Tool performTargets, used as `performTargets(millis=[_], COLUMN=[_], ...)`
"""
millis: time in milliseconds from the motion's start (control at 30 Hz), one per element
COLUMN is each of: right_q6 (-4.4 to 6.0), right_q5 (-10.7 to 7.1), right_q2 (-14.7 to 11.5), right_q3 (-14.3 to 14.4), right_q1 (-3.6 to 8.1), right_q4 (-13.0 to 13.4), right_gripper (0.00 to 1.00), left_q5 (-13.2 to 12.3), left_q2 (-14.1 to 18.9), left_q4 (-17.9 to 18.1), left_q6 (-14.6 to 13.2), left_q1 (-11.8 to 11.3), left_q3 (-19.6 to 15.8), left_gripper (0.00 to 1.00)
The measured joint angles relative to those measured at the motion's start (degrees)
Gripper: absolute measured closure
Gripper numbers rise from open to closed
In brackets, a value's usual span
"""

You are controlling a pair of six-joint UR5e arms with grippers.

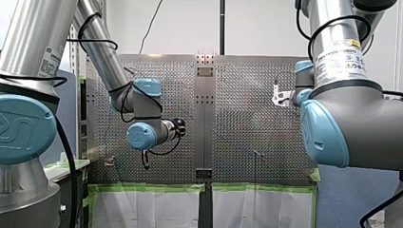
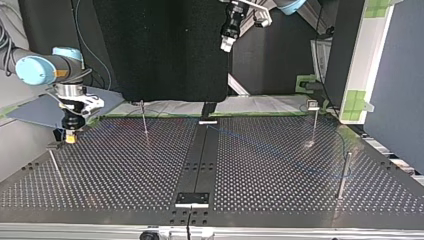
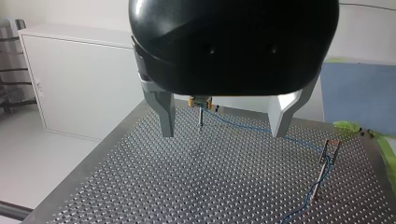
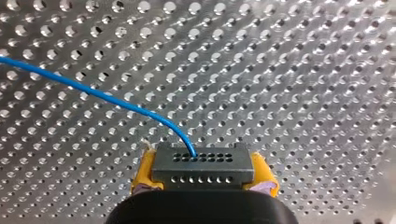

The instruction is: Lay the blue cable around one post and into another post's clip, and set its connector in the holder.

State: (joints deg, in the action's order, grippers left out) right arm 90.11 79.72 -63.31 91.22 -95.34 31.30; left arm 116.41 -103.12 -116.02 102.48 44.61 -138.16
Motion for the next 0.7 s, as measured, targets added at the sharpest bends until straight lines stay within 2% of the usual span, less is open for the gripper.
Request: performTargets(millis=[400,700], right_q6=[0.07,0.3], right_q5=[-0.08,-0.15], right_q2=[-1.0,-1.2], right_q3=[0.0,-0.4], right_q1=[0.59,1.46], right_q4=[-0.8,-1.1], right_gripper=[0.99,0.99], left_q5=[0.0,0.0], left_q2=[0.0,0.0], left_q4=[0.0,0.0], left_q6=[0.0,0.0], left_q1=[-0.2,-0.5], left_q3=[0.0,0.0], left_gripper=[0.0,0.0])
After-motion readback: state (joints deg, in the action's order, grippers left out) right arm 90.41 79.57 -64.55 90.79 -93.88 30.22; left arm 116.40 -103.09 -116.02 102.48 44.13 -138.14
